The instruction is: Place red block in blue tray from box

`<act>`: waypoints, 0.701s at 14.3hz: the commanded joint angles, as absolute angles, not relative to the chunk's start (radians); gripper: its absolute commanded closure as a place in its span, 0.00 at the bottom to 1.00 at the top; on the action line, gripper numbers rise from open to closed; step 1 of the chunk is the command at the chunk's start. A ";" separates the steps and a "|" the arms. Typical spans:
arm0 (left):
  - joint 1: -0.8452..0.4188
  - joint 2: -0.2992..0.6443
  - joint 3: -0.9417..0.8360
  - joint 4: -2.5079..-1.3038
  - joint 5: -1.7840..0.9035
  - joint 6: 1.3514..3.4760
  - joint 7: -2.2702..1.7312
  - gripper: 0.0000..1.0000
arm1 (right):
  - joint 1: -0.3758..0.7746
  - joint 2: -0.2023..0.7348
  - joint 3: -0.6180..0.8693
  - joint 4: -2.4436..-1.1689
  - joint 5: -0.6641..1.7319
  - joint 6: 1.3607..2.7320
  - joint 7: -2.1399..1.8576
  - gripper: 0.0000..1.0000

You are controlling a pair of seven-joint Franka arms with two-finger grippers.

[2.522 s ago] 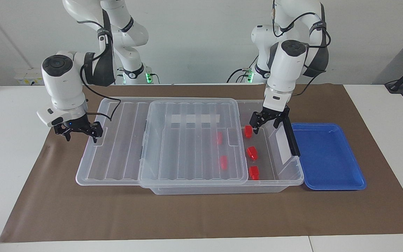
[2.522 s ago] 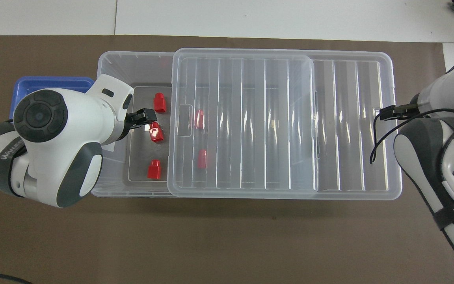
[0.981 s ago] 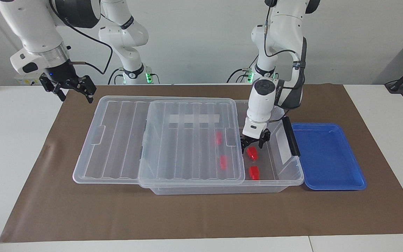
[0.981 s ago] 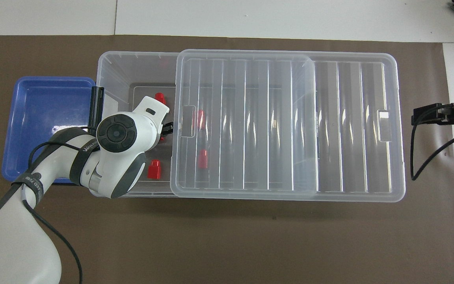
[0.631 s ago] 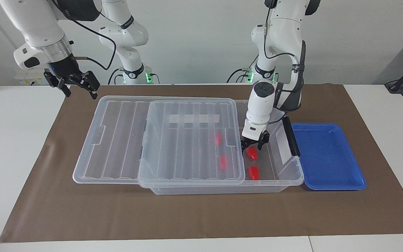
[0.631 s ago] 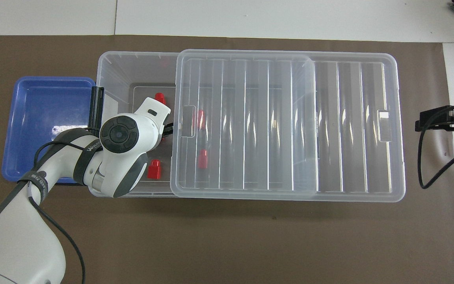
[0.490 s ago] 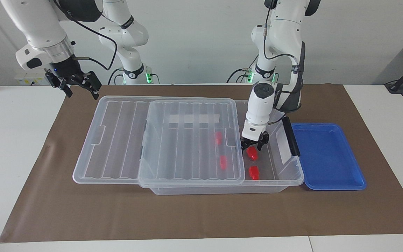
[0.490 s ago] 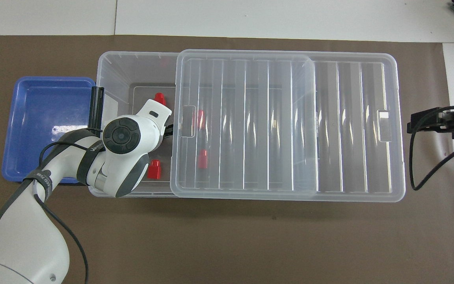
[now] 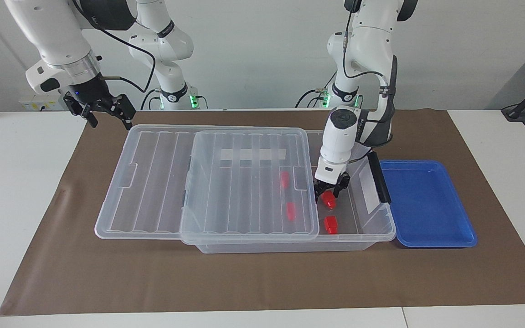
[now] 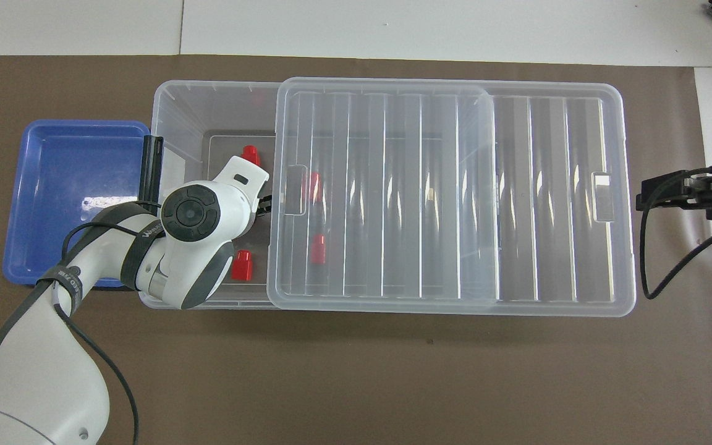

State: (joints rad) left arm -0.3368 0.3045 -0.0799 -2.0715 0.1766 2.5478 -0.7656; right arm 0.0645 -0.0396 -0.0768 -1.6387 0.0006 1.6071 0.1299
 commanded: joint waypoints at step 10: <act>-0.342 0.288 -0.063 -1.951 0.202 2.349 -0.789 1.00 | 0.049 -0.080 -0.077 -1.681 0.015 1.611 0.143 0.00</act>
State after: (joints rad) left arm -0.3360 0.3006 -0.0698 -2.0086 0.1774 2.4445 -0.7695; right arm 0.0588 -0.0472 -0.0780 -1.6490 0.0006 1.6070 0.1300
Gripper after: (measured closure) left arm 0.656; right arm 0.000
